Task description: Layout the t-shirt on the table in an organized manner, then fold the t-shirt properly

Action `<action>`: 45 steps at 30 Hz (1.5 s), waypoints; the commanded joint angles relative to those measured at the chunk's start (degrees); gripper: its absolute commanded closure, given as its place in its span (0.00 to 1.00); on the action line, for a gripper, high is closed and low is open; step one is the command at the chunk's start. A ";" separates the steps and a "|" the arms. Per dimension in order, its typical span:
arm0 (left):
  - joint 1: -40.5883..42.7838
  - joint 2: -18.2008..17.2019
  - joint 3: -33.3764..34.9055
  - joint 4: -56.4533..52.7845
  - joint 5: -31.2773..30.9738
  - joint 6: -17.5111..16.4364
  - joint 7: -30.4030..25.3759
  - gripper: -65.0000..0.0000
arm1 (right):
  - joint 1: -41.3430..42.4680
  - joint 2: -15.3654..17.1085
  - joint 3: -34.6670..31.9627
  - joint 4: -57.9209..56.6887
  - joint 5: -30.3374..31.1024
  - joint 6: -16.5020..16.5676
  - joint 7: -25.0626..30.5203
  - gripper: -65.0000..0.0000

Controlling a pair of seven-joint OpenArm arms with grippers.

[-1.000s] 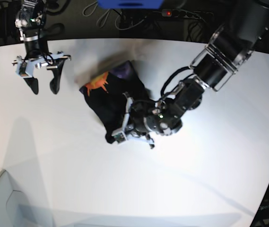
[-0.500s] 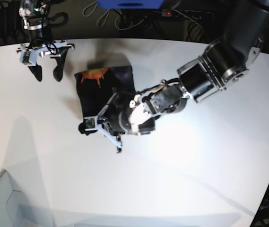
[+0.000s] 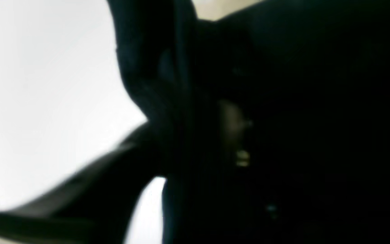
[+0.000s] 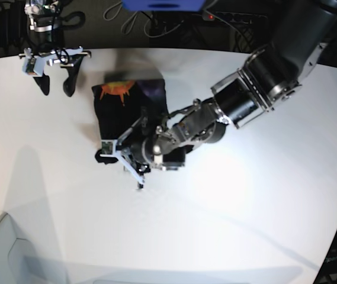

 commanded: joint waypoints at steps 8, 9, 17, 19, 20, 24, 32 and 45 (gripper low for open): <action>-2.10 -0.02 -7.07 6.48 0.32 0.28 -0.11 0.53 | -0.45 0.16 -0.01 0.75 0.88 0.26 1.86 0.38; -2.10 -0.11 -7.68 7.27 0.32 0.28 -0.20 0.53 | -0.45 0.16 -0.01 0.75 0.88 0.26 1.86 0.38; -1.31 -1.69 -17.88 15.63 0.32 0.20 0.24 0.53 | 0.07 0.16 -0.10 1.10 0.88 0.26 1.86 0.38; 0.80 -3.71 -22.19 17.91 0.32 0.28 0.24 0.54 | 0.07 0.16 -0.19 1.10 0.88 0.26 1.86 0.38; 2.12 -4.85 -25.18 18.88 0.32 0.28 0.24 0.54 | 0.16 0.16 -0.19 1.10 0.88 0.26 1.86 0.38; 11.97 -9.51 -42.67 23.36 0.32 0.28 0.24 0.54 | 0.16 0.42 -1.42 1.10 0.88 0.26 1.86 0.38; 30.43 -11.36 -74.93 33.30 -0.03 -0.51 0.15 0.64 | 0.07 0.16 -1.51 0.66 0.88 0.26 1.42 0.40; 58.12 0.33 -96.47 54.04 -6.19 -0.51 0.15 1.00 | -5.64 -1.07 0.95 0.57 2.20 0.26 1.33 1.00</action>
